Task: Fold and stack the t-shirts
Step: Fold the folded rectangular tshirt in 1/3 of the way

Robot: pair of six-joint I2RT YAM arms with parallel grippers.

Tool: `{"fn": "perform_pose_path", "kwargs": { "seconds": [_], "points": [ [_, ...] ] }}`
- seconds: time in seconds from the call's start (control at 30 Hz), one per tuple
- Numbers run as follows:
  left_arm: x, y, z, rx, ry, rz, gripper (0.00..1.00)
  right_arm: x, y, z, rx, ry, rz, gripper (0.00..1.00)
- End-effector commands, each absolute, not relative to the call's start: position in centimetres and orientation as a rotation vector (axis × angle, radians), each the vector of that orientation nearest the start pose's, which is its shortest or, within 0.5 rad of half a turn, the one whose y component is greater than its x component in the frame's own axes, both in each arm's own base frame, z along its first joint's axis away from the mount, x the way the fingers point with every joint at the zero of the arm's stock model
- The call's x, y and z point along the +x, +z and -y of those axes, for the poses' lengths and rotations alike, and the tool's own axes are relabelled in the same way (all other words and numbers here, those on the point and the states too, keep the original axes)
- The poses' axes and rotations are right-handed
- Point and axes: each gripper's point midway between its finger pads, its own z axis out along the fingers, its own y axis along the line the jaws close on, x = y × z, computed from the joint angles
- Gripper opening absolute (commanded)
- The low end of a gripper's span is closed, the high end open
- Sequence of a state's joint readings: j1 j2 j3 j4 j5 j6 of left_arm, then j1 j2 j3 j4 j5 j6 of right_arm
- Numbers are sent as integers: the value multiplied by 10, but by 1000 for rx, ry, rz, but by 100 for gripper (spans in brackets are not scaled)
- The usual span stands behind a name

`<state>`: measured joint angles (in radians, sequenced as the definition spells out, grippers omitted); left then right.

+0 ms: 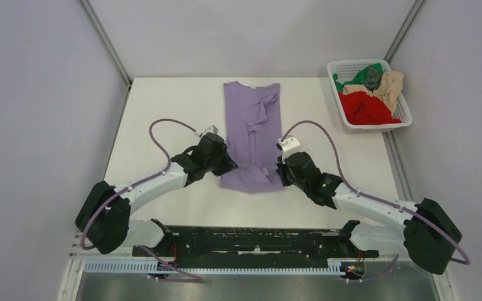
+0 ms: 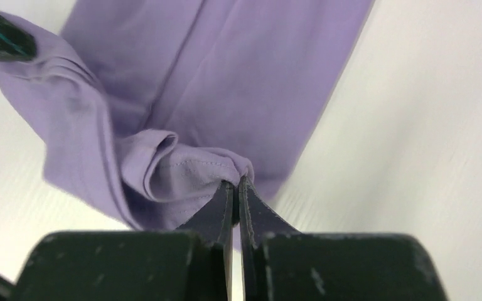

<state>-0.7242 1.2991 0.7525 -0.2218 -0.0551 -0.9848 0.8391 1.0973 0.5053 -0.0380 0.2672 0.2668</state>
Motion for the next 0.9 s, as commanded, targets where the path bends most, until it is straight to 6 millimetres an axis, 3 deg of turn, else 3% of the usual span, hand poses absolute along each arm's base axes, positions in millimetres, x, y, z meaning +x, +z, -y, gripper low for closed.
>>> {"fn": "perform_pose_path", "kwargs": {
  "seconds": [0.0,0.27,0.43,0.63,0.87],
  "points": [
    [293,118,250,-317,-761,-2391,2,284,126,-222,-475,301,-2030,0],
    [361,126,237,-354,-738,-2372,2,350,143,-225,-462,282,-2038,0],
    [394,120,234,-340,-689,-2397,2,385,140,-216,-424,242,-2070,0],
    [423,102,237,-351,-671,-2441,2,415,126,-211,-416,248,-2106,0],
    [441,79,223,-434,-565,-2477,2,446,107,-201,-363,241,-2153,4]
  ]
}}
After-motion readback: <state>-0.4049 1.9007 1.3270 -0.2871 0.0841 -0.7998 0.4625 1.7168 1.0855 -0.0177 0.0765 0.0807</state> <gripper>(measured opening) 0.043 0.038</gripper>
